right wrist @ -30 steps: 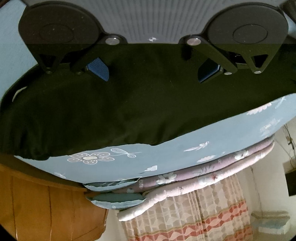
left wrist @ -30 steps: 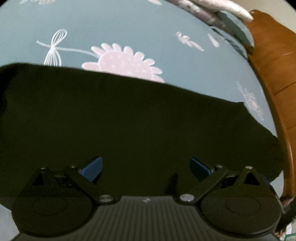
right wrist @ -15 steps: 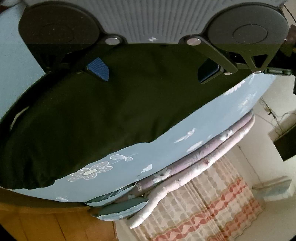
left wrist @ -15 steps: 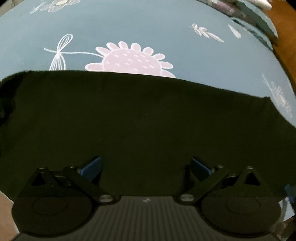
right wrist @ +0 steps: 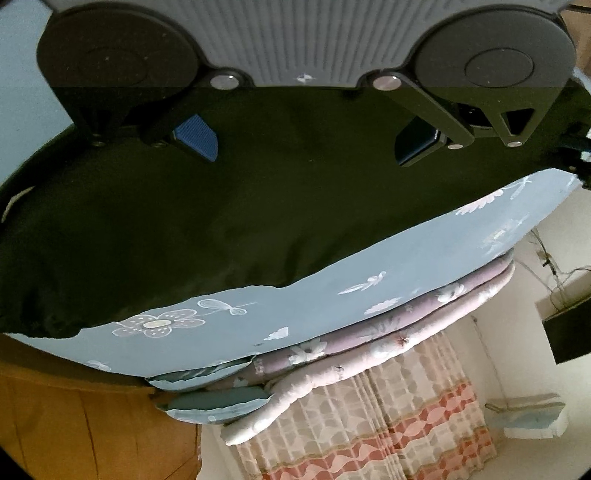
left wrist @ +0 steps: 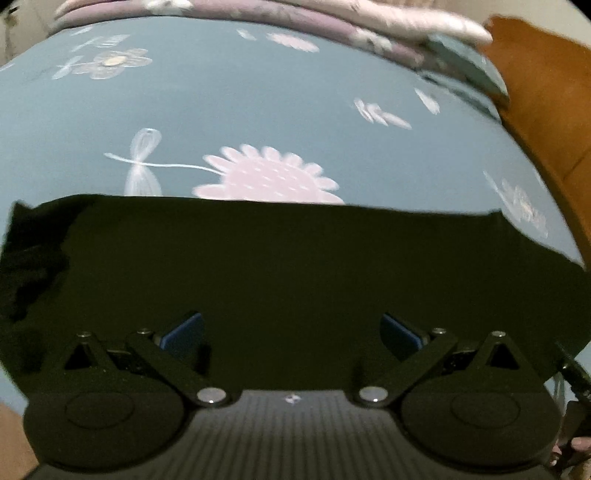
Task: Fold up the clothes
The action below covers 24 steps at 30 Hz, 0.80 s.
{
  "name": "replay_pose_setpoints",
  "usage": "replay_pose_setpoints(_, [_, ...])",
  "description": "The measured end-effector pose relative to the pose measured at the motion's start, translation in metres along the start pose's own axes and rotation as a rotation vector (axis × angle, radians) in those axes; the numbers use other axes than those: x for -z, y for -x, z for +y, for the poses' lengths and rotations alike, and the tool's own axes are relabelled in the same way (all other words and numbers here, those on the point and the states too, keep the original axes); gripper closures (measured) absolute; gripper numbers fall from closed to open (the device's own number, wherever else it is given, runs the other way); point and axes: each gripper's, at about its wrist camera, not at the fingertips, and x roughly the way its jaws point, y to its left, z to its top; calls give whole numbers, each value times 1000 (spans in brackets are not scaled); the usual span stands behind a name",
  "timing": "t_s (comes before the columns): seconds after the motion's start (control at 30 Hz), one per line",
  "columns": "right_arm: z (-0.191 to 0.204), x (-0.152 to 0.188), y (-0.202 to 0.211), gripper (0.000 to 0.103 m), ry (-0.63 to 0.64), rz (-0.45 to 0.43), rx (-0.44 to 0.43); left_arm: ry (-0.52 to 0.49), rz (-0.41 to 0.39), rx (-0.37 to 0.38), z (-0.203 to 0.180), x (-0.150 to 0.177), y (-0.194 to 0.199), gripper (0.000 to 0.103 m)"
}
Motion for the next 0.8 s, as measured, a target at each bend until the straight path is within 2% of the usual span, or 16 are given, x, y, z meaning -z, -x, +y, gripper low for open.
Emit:
replay_pose_setpoints(0.23, [8,2,-6,0,27,-16,40,-48,-65,-32,46,18,30,2])
replay_pose_setpoints(0.37, [18,6,-10,0,86,-19,80,-29,-67,-18,71,27,29,2])
replay_pose_setpoints(0.63, [32,16,-19,0,211,0,147,34,-41,48,110,45,18,2])
replay_pose_setpoints(0.8, [41,22,-23,0,289,11,196,71,-116,96,124,47,43,2])
